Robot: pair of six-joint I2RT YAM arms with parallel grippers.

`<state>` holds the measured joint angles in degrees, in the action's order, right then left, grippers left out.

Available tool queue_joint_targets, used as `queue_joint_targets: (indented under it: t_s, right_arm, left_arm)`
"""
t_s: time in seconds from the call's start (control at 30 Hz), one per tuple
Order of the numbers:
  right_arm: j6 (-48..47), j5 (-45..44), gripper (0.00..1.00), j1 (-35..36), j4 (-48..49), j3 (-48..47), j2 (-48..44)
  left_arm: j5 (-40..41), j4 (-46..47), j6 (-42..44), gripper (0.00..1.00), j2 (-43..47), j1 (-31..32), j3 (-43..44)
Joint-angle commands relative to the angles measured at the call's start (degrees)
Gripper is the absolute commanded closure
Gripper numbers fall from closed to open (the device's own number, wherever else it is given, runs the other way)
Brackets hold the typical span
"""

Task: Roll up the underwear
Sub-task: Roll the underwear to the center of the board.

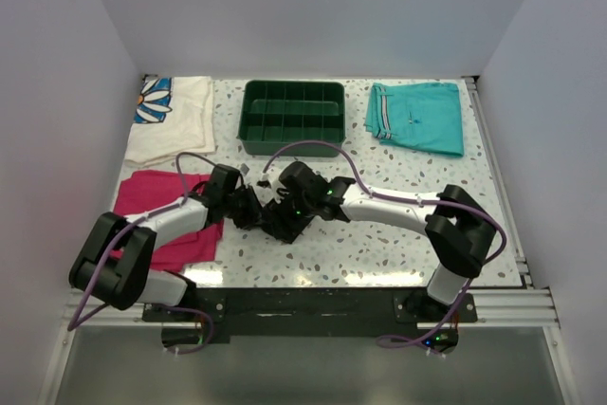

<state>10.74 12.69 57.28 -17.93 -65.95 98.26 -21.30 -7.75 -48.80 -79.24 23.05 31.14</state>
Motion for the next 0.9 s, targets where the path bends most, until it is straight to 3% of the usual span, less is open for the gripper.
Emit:
queue_joint_targets:
  t_s: [0.0, 0.17, 0.43, 0.6, 0.73, 0.87]
  right_arm:
    - [-1.4, -3.7, 0.46, 0.2, 2.1, -2.3, -0.2]
    - [-1.6, -5.9, 0.46, 0.1, 2.1, -2.5, 1.6]
    - [-0.2, -0.6, 0.49, 0.2, 3.3, -0.2, 2.9]
    - [1.8, -0.3, 0.69, 0.2, 5.5, 4.1, 1.0]
    - [3.1, -0.3, 0.71, 0.2, 5.7, 6.1, 0.9]
    - [5.3, -0.7, 0.83, 0.1, 7.5, 8.5, 1.5]
  left_arm:
    - [-0.5, -0.2, 1.8, 1.0, -1.0, 0.3, 0.2]
    - [-0.7, 0.1, 1.6, 1.0, -0.9, 0.3, -0.2]
    - [-0.8, 0.6, 1.4, 1.0, -1.4, 0.3, -0.2]
    - [-0.8, 0.8, 1.6, 1.0, -2.0, 0.3, -0.3]
    - [-1.0, 1.2, 1.5, 1.0, -2.0, 0.3, -0.5]
    - [-1.6, 1.2, 1.4, 1.0, -2.0, 0.2, -0.3]
